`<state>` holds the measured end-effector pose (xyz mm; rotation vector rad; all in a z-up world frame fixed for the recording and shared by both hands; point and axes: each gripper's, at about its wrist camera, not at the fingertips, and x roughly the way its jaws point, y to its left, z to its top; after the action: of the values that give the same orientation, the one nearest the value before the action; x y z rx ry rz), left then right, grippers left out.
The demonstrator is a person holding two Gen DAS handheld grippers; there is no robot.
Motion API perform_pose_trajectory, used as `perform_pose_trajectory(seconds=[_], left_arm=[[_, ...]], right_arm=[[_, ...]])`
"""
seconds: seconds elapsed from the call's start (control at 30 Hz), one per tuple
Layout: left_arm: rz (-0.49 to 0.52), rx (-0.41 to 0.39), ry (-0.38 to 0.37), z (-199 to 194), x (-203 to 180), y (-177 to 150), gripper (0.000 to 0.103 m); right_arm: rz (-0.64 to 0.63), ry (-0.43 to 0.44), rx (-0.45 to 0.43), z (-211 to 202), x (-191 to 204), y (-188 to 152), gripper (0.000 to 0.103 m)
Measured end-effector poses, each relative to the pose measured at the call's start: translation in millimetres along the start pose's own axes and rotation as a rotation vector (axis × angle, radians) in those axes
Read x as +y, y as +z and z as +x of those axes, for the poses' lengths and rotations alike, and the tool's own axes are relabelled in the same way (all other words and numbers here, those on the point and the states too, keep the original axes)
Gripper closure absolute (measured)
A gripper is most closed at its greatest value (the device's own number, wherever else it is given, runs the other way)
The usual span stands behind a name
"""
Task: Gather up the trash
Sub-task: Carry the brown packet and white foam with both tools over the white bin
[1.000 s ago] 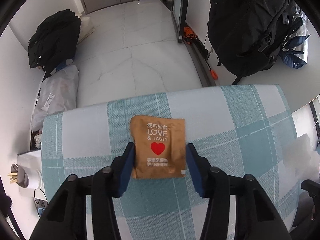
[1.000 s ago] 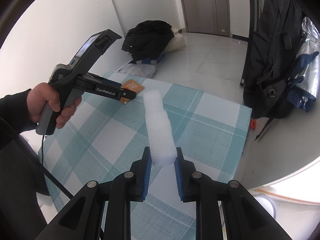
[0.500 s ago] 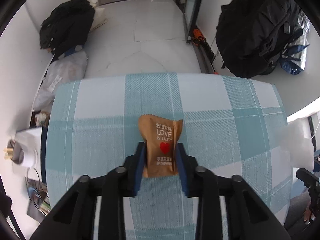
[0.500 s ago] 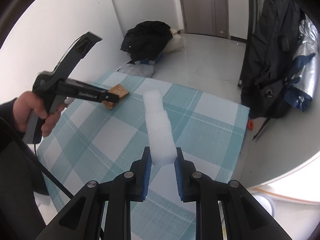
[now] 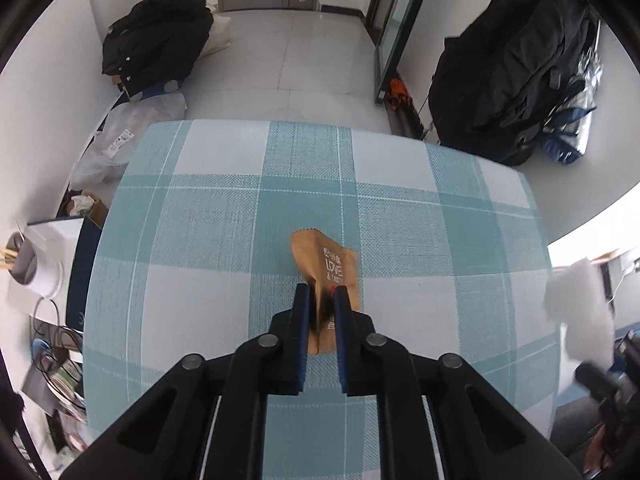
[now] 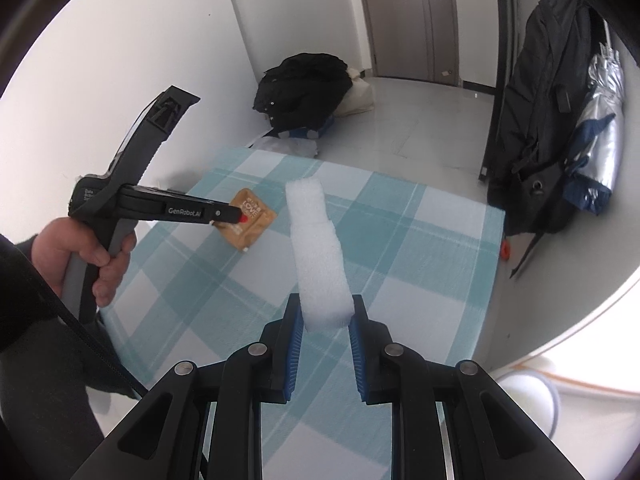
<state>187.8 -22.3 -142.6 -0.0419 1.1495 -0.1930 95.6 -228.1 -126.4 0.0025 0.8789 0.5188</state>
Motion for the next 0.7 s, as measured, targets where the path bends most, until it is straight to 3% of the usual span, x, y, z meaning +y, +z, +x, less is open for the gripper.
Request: perform_pose_trajectory(seconds=[0.3,0.7], left_arm=[[0.025,-0.072,-0.014,-25,0,-19,0.101],[0.010,-0.184,-0.037,-71,8,-33,0.101]], right_arm=[[0.020,-0.001,0.021,-2,29,-23,0.082],[0.029,-0.016,-0.007,-10,52,-18,0.082]])
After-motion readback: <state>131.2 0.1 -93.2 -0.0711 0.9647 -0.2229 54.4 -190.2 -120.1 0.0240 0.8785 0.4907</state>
